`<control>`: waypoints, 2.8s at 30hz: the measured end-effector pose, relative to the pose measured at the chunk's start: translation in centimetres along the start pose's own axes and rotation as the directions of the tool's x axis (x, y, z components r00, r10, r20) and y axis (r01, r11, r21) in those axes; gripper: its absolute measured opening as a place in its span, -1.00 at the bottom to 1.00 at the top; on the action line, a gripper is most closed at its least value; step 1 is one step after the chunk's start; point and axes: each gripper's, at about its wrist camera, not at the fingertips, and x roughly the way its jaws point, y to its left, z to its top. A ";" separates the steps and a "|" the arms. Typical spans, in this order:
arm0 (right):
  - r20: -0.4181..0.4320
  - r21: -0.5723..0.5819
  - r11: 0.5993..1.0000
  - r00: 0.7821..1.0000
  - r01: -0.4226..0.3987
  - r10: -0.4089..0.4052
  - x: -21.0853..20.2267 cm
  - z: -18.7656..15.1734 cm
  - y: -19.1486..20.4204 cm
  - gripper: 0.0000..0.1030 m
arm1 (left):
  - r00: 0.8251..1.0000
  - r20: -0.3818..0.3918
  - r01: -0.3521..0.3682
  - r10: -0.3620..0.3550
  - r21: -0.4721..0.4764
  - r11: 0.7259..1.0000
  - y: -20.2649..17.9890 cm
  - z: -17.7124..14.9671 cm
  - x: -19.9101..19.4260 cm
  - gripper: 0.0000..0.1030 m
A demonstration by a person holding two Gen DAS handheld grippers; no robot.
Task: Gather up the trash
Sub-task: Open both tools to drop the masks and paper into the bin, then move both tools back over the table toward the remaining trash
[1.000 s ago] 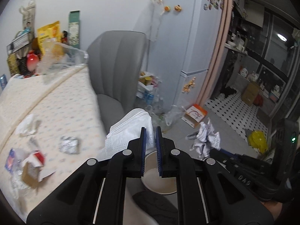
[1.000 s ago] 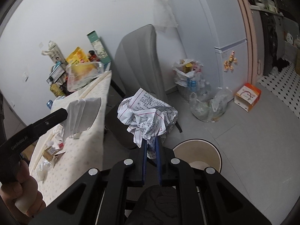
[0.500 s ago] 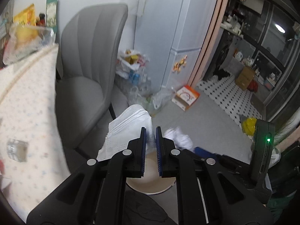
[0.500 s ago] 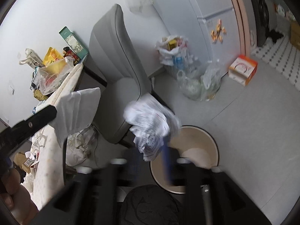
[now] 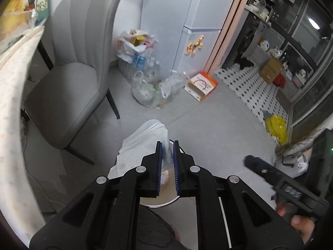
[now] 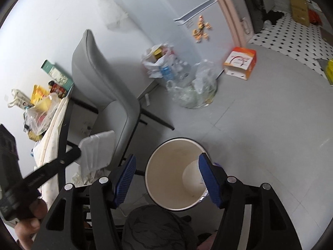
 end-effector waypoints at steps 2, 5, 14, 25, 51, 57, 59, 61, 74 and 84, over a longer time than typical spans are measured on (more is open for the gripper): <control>0.011 0.007 1.000 1.000 0.011 -0.011 -0.7 0.1 -0.6 0.21 | 0.999 -0.035 0.004 -0.005 -0.013 1.000 -0.1 -0.2 1.2 -0.44; 0.014 0.015 1.000 1.000 0.016 -0.016 -1.0 0.1 -1.1 0.21 | 0.999 -0.044 0.008 -0.010 -0.063 0.998 0.4 -0.5 1.5 0.41; 0.024 -0.069 0.998 1.000 -0.005 0.006 -1.5 -0.2 1.9 0.43 | 0.998 0.057 0.021 -0.014 -0.116 0.993 1.8 -0.7 -3.7 0.70; 0.086 -0.275 0.961 0.996 0.007 0.017 -4.8 -1.2 10.1 0.85 | 0.965 0.234 -0.072 0.117 -0.195 0.978 6.2 -1.2 -13.3 0.89; 0.138 -0.545 0.836 0.977 -0.063 0.163 -9.5 -6.6 24.8 0.85 | 0.887 0.378 -0.110 0.265 -0.383 0.917 18.7 -9.2 -25.9 0.89; 0.108 -0.580 0.810 0.976 -0.091 0.187 -9.5 -8.5 27.3 0.85 | 0.878 0.389 -0.100 0.279 -0.420 0.902 21.5 -11.8 -27.8 0.89; 0.089 -0.590 0.801 0.977 -0.105 0.194 -9.4 -9.2 28.3 0.85 | 0.874 0.390 -0.105 0.290 -0.432 0.896 22.3 -12.6 -28.3 0.89; 0.073 -0.603 0.789 0.977 -0.118 0.202 -9.3 -9.7 29.3 0.85 | 0.874 0.391 -0.095 0.290 -0.448 0.889 23.4 -13.7 -28.8 0.89; -0.041 -0.677 0.713 0.976 -0.185 0.214 -7.5 -14.6 36.3 0.68 | 0.861 0.381 -0.109 0.337 -0.510 0.853 29.6 -18.8 -31.4 0.63; -0.114 -0.715 0.656 0.966 -0.241 0.232 -6.2 -17.5 39.4 0.61 | 0.900 0.271 -0.130 0.341 -0.580 0.804 33.3 -21.2 -29.4 0.40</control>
